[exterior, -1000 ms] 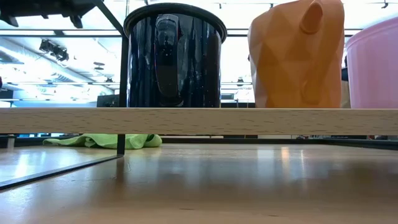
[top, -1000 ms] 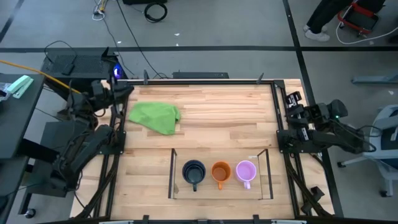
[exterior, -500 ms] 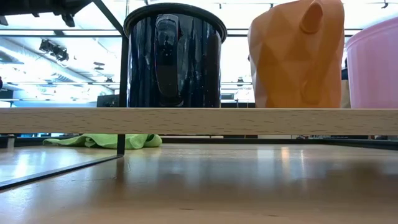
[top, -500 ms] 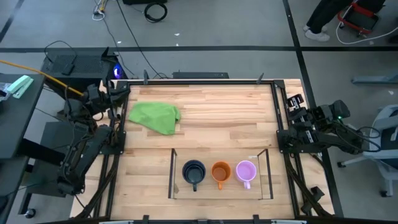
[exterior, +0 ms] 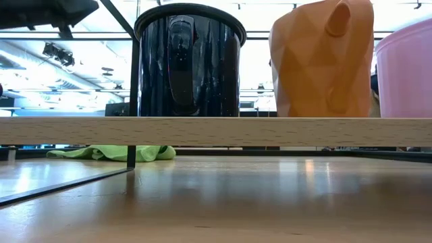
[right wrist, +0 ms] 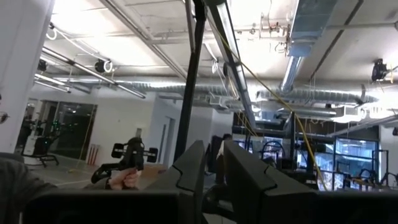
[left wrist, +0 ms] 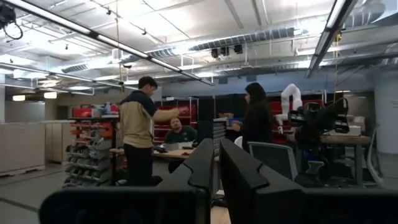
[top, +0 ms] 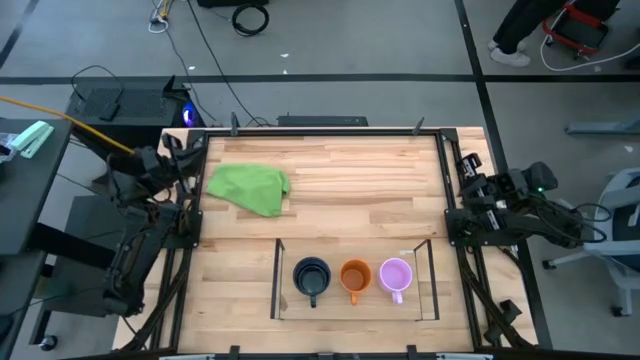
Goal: Stack small to large cups/mugs on shelf
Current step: Return to Home Position
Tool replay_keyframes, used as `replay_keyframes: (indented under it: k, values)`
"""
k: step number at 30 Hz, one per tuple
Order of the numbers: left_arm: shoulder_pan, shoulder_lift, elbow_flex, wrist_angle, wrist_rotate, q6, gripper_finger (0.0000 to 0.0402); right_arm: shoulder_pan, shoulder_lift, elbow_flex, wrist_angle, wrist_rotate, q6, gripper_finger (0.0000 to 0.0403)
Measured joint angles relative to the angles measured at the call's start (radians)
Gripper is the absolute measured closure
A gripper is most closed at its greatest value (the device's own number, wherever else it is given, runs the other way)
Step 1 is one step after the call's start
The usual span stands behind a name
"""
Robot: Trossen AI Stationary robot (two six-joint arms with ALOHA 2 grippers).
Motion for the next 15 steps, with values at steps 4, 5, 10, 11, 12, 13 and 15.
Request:
replay_keyframes:
  k: [4,5,10,11,12,13,15]
  values:
    - [0.0,-0.027,-0.04,-0.001,-0.016,0.0,0.037,0.0,0.0,-0.014,0.001,0.0,0.002,0.0335]
    - [0.0,-0.029,-0.052,0.003,-0.018,0.0,0.0371,0.0,0.0,-0.017,0.0,0.0,0.002,0.0335]
    - [0.0,-0.028,-0.111,0.039,-0.022,-0.004,0.0378,0.0,0.0,-0.035,0.003,0.0,0.004,0.0335]
    - [0.0,-0.028,-0.122,0.05,-0.024,-0.01,0.0378,0.001,0.0,-0.043,0.002,0.0,0.008,0.0335]
    - [0.0,-0.028,-0.133,0.053,-0.025,-0.01,0.0377,0.001,0.0,-0.052,0.002,0.0,0.014,0.0335]
    - [0.0,-0.028,-0.142,0.054,-0.025,-0.011,0.0376,0.001,0.0,-0.062,0.005,0.0,0.019,0.0335]
    - [0.0,-0.028,-0.157,0.062,-0.026,-0.011,0.0372,0.001,0.0,-0.094,0.034,0.0,0.021,0.0335]
